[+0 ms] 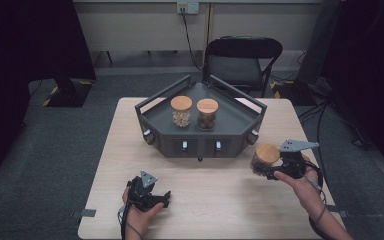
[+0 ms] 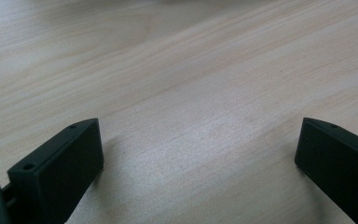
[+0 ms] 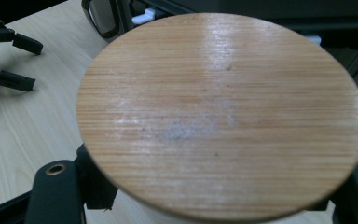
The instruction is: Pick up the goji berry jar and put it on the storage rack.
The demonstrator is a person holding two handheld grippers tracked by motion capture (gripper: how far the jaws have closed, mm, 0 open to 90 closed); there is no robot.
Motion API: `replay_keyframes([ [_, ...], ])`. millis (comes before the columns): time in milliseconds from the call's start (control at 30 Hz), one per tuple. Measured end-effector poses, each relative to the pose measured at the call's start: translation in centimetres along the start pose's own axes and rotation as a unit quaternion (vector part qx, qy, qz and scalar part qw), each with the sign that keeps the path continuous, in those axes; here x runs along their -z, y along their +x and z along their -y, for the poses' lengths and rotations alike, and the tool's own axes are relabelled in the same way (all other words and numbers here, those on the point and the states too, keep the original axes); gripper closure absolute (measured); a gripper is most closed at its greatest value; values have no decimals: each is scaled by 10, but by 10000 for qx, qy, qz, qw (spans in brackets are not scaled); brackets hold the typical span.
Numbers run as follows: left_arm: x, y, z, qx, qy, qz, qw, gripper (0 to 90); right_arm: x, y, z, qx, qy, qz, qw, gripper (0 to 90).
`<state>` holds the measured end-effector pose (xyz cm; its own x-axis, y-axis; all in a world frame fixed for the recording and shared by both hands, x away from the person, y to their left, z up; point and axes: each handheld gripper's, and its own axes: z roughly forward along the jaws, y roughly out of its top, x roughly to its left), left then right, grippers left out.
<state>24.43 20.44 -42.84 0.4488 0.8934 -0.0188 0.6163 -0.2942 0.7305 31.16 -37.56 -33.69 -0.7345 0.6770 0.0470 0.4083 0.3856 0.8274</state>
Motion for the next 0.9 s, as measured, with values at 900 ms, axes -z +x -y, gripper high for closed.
replay_keyframes([
  [900,0,0,0,1,1,2,10000,1,-6,-4,-51,101,63,-184,9998,255],
])
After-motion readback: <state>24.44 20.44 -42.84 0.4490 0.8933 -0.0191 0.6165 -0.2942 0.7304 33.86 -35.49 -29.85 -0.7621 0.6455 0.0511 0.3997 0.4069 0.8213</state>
